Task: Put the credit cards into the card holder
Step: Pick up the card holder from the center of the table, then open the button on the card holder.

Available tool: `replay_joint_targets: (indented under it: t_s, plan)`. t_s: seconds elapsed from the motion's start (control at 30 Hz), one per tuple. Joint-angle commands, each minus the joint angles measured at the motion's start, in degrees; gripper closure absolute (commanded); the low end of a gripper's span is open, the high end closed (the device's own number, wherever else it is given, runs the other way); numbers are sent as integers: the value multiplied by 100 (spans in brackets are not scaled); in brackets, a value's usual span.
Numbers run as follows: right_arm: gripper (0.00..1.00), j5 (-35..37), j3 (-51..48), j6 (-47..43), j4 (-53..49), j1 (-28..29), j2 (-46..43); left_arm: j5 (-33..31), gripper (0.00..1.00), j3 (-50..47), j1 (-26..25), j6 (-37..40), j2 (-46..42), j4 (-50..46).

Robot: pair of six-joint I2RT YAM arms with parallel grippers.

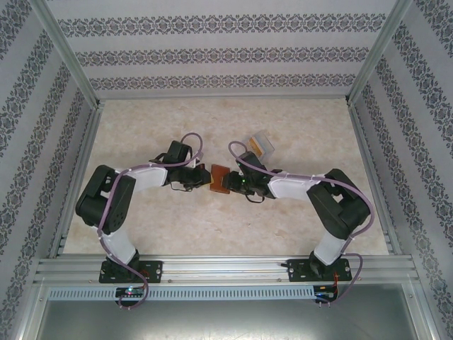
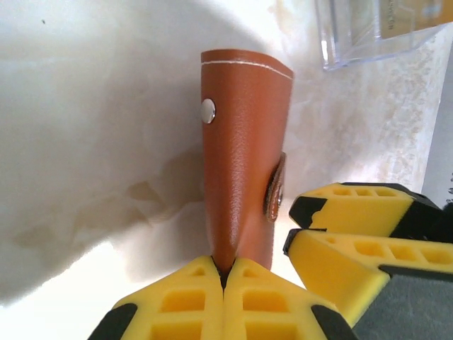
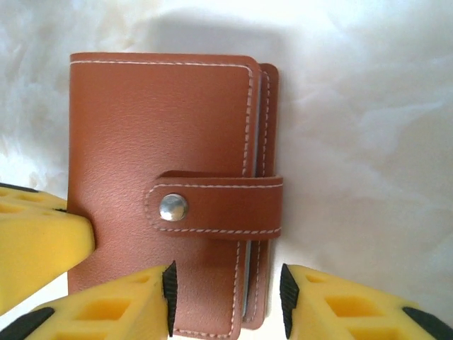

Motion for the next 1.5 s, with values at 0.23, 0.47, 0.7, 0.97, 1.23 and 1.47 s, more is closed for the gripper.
replay_joint_targets:
  t_s: [0.23,0.47,0.7,0.97,1.23,1.47]
  plan:
    - [55,649,979,-639,-538,404,257,-140,100,402,-42,14,-740,-1102]
    - [60,1486,1376,-855,-936,516,558,155,100,422,-42,-117,-827,-1050]
    - [64,1923,1557,-826,-1321,619,662,165,100,483,-43,-56,-830,-1135]
    - [86,1927,1486,-704,-1588,574,519,-76,100,462,-44,12,-813,-1258]
    - [100,1652,1225,-549,-1505,414,368,-377,100,535,-46,169,-691,-1568]
    - [100,1384,666,-472,-1343,110,33,-518,100,444,-44,205,-457,-1533]
